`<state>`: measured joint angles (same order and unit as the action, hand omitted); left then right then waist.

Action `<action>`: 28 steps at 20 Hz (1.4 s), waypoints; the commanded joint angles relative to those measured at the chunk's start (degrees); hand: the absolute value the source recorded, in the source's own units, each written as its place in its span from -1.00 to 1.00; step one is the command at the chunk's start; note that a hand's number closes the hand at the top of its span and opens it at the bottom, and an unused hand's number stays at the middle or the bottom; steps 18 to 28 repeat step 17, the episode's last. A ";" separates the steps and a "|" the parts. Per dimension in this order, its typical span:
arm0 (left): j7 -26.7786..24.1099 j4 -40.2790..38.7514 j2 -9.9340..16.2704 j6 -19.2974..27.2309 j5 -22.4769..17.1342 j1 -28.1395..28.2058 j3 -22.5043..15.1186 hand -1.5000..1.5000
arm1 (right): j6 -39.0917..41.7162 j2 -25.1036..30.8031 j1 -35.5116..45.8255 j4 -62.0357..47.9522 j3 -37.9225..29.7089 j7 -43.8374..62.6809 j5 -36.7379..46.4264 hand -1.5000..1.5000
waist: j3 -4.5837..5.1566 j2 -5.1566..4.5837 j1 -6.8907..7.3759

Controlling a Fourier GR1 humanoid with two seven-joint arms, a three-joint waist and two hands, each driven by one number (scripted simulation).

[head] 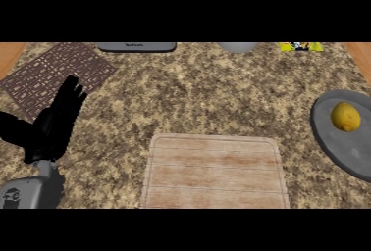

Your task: Pick the lemon from the cutting board and place it in the pan

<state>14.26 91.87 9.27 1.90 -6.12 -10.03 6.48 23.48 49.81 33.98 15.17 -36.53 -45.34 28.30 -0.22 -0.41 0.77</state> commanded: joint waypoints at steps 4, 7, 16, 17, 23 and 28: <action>-0.68 0.28 -1.06 0.43 0.01 1.19 -0.27 0.00 | 20.68 8.53 -3.24 -4.40 -3.95 -5.38 -5.99 -1.00 | -0.25 -0.03 -0.48; -2.08 -1.73 -0.52 0.22 -0.13 1.32 0.92 0.00 | 23.98 8.36 -7.48 -3.58 -2.73 -8.47 -6.13 -1.00 | -0.30 -0.04 -1.62; 0.96 0.30 1.18 0.25 -0.75 0.01 2.00 0.00 | 24.02 9.20 -13.39 0.15 -1.68 -11.75 -8.80 -1.00 | -0.36 0.32 -1.88; -0.22 -0.61 -0.20 0.37 0.41 0.66 0.20 0.00 | 23.02 9.34 -12.34 0.08 -1.47 -10.01 -8.98 -1.00 | -0.36 -0.01 -1.18; -0.22 -0.61 -0.20 0.37 0.41 0.66 0.20 0.00 | 23.02 9.34 -12.34 0.08 -1.47 -10.01 -8.98 -1.00 | -0.36 -0.01 -1.18; -0.22 -0.61 -0.20 0.37 0.41 0.66 0.20 0.00 | 23.02 9.34 -12.34 0.08 -1.47 -10.01 -8.98 -1.00 | -0.36 -0.01 -1.18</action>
